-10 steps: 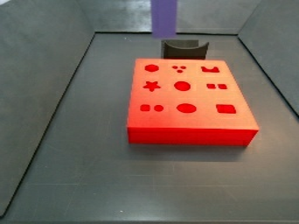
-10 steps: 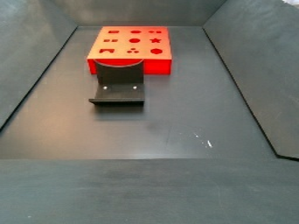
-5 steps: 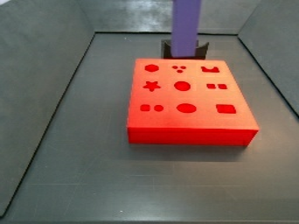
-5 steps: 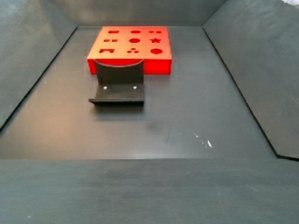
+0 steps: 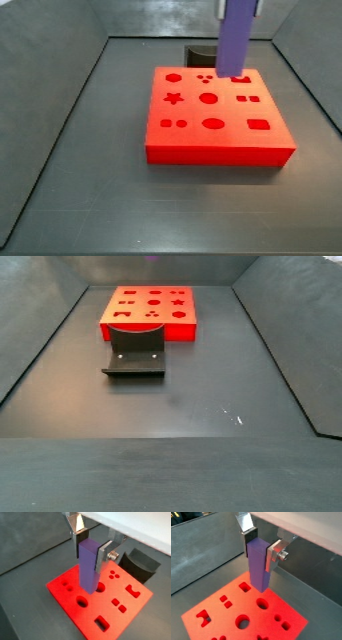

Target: Insert the rectangle object.

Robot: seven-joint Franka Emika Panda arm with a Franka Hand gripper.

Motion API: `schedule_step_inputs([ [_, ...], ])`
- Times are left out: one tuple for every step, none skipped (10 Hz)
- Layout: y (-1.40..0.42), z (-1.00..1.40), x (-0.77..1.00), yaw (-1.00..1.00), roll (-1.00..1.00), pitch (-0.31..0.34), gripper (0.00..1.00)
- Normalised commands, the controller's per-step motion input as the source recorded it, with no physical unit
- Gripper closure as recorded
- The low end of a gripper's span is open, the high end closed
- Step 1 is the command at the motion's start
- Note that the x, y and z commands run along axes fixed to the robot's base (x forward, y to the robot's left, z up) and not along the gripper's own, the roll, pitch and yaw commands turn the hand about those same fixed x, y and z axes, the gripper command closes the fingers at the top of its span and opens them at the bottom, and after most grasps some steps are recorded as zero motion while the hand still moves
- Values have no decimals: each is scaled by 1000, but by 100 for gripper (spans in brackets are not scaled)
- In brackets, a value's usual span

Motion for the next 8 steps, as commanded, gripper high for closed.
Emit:
schedule_step_inputs([
  [0,-149,1000,0,147,-43,100],
  [-17,-231,1000,0,60,-73,100],
  [-86,-260,1000,0,1,-96,100],
  [-100,-246,1000,0,0,-103,100],
  [-94,-260,1000,0,0,-94,100],
  [-91,-257,1000,0,9,-93,100],
  [-69,-234,1000,0,30,-107,100],
  [-43,-231,1000,0,47,-107,100],
])
